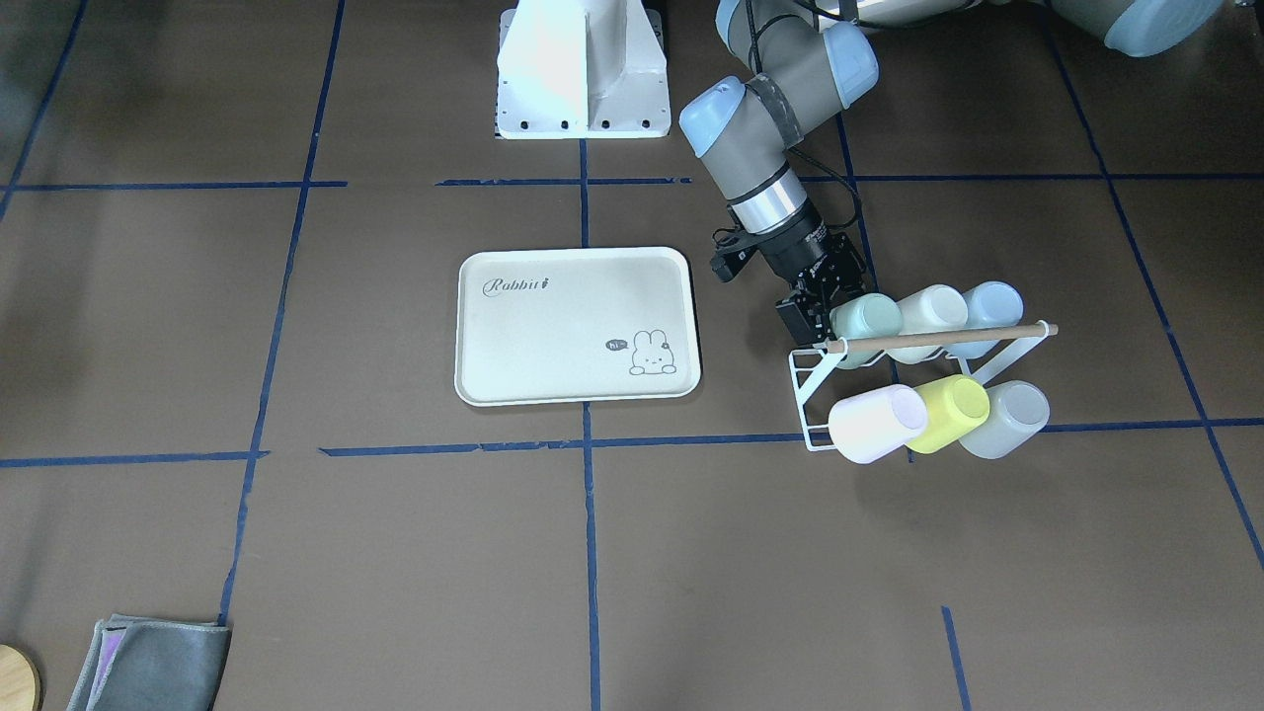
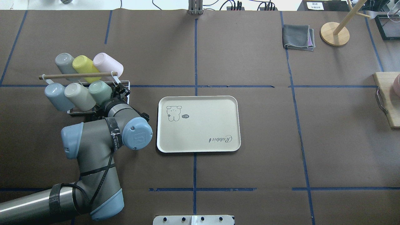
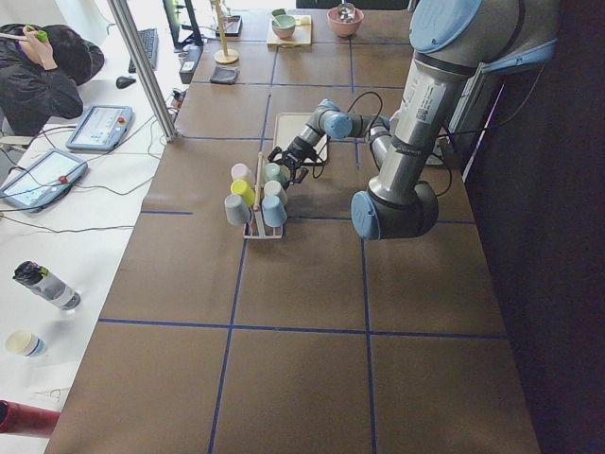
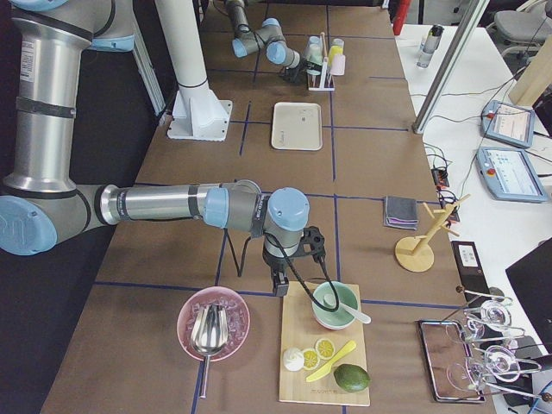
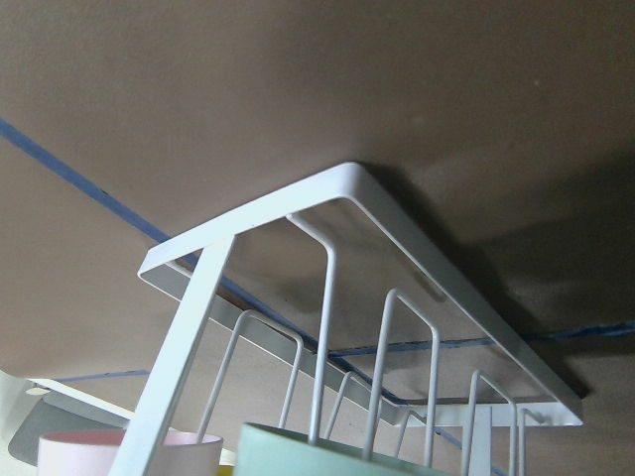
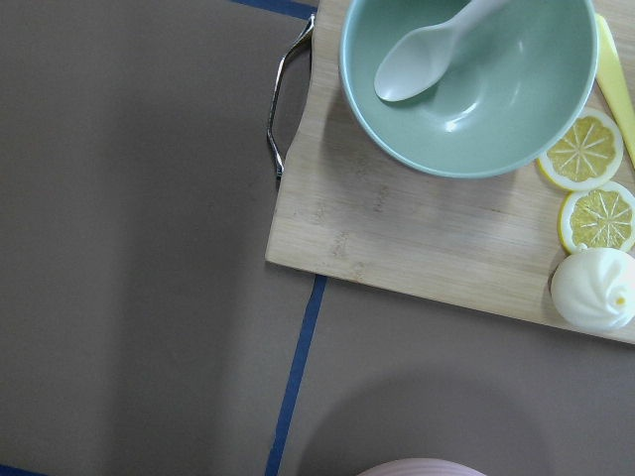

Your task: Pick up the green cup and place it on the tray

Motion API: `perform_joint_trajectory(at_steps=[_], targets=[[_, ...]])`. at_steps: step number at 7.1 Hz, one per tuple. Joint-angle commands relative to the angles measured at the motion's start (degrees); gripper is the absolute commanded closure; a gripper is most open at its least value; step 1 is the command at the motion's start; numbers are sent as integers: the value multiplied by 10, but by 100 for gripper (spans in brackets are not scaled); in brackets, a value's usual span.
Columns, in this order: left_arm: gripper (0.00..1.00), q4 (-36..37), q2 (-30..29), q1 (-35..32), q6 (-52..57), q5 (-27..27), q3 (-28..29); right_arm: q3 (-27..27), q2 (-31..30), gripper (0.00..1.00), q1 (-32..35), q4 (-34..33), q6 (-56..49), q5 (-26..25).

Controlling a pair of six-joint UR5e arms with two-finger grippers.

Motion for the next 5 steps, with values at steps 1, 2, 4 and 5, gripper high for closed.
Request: perform_joint_trajectory(at_steps=[1, 2, 4, 5], targets=[[36, 1, -2, -6, -1, 0, -4, 0, 0, 0, 0, 0, 0, 0], [37, 1, -2, -10, 0, -1, -9, 0, 0, 0, 0, 0, -1, 0], [37, 3, -3, -20, 8, -3, -24, 0, 0, 0, 0, 0, -1, 0], [37, 7, -2, -26, 10, -4, -42, 1, 0, 0, 0, 0, -1, 0]])
